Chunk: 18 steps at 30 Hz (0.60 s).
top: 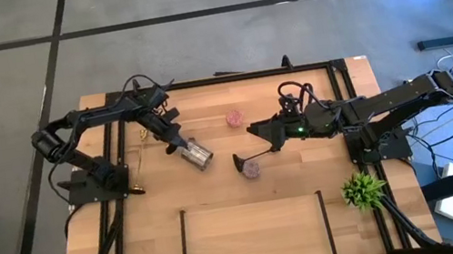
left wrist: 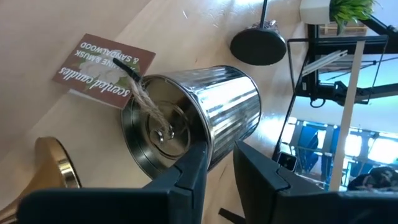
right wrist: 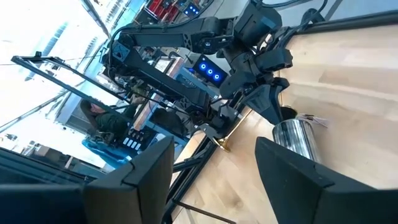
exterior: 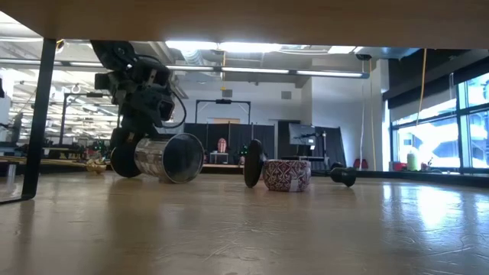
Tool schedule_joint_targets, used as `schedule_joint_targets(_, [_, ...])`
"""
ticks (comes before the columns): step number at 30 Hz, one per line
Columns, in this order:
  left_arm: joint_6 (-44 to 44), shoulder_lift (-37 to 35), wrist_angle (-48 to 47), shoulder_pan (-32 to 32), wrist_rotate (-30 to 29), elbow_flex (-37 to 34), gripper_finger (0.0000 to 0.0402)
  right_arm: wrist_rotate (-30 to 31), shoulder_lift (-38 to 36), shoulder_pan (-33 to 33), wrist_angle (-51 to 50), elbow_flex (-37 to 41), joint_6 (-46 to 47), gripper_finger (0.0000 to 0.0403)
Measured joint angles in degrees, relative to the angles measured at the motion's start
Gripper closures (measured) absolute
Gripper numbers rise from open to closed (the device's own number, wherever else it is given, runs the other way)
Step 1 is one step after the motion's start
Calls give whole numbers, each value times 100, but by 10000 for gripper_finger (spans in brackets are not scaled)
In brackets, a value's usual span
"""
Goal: Pick & Place candle stick holders
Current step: Put the silver scented candle on the shelf
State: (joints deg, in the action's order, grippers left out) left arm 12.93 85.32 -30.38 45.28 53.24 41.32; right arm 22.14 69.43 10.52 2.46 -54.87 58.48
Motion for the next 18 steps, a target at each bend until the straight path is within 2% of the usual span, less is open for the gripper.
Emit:
schedule_joint_targets(5, [418, -2, 701, 2, 510, -475, 327, -142, 0, 2, -20, 0, 105, 174])
schedule_joint_targets(10, [720, -42, 1462, -29, 616, -1018, 327, -144, 0, 0, -187, -1, 220, 174])
schedule_joint_targets(18, [1243, -62, 2200, -131, 723, -1147, 327, -143, 0, 7, -229, -2, 220, 174])
